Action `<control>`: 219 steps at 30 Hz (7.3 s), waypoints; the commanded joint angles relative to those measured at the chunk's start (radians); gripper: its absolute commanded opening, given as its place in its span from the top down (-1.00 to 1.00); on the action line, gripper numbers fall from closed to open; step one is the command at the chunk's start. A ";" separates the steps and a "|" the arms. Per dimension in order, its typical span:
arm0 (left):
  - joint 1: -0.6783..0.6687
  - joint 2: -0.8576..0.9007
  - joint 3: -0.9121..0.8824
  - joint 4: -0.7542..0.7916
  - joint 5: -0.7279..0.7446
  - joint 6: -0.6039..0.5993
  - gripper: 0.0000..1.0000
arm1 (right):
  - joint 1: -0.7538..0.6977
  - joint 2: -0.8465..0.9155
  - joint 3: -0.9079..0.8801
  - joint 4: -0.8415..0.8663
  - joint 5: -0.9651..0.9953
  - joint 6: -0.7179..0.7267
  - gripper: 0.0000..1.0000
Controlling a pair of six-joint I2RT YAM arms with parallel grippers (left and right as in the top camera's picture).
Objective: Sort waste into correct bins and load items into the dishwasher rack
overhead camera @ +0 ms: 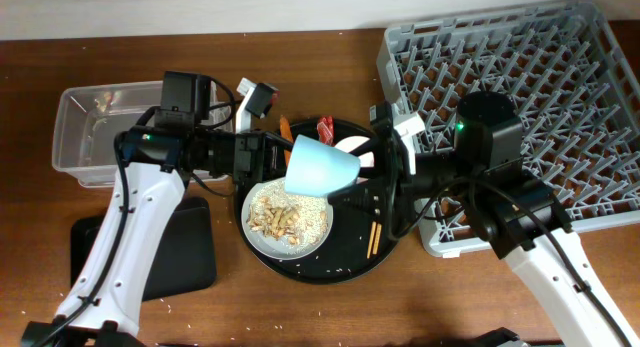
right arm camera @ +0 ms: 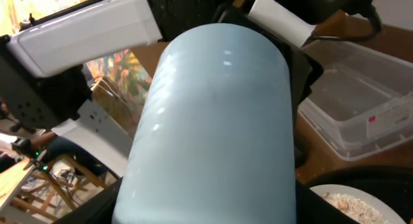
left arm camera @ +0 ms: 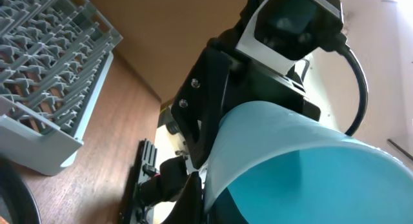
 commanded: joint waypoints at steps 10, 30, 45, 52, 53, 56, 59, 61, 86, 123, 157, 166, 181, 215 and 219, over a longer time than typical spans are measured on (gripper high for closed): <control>-0.002 -0.007 0.012 0.002 -0.025 0.012 0.90 | 0.013 -0.010 0.014 0.063 0.032 0.073 -0.21; 0.054 -0.007 0.012 0.022 -0.240 0.012 -0.99 | -0.850 0.353 0.082 -0.499 0.948 0.204 -0.13; -0.076 -0.031 0.023 -0.156 -1.173 -0.259 -0.67 | -0.124 0.220 0.320 -0.825 0.978 0.121 -0.29; 0.042 -0.453 0.113 -0.365 -1.619 -0.262 -0.99 | 0.014 0.760 0.317 -0.639 1.136 0.294 0.05; 0.042 -0.499 0.113 -0.365 -1.631 -0.262 -0.99 | 0.014 0.809 0.317 -0.617 1.138 0.294 0.08; 0.042 -0.536 0.113 -0.367 -1.630 -0.262 -0.99 | 0.008 0.856 0.319 -0.595 1.144 0.296 0.65; 0.042 -0.532 0.113 -0.372 -1.629 -0.262 -0.99 | 0.002 0.791 0.322 -0.608 1.144 0.293 0.92; 0.042 -0.532 0.113 -0.373 -1.630 -0.262 -0.99 | 0.002 0.708 0.322 -0.629 1.144 0.293 0.91; 0.042 -0.532 0.113 -0.389 -1.630 -0.262 -0.99 | -0.331 0.839 0.405 -0.229 2.381 -0.005 0.91; 0.042 -0.532 0.113 -0.433 -1.630 -0.262 -0.99 | 0.167 0.754 0.401 -0.742 1.116 0.317 0.91; 0.042 -0.532 0.113 -0.433 -1.630 -0.262 -0.99 | 0.117 0.796 0.399 -0.773 1.173 0.219 0.91; 0.042 -0.532 0.113 -0.433 -1.630 -0.262 -0.99 | -0.133 0.578 0.472 -0.630 1.305 -0.280 0.92; 0.042 -0.532 0.113 -0.455 -1.630 -0.262 -0.99 | 0.082 0.475 0.490 -0.771 0.998 0.069 -0.01; -0.274 -0.045 0.113 -0.214 -1.573 -0.285 -0.99 | -0.038 -0.041 0.060 -0.773 1.228 -0.019 -0.97; -0.273 -0.019 0.114 -0.277 -1.569 -0.300 -0.99 | -0.037 -0.042 0.066 -0.804 0.983 -0.099 -0.96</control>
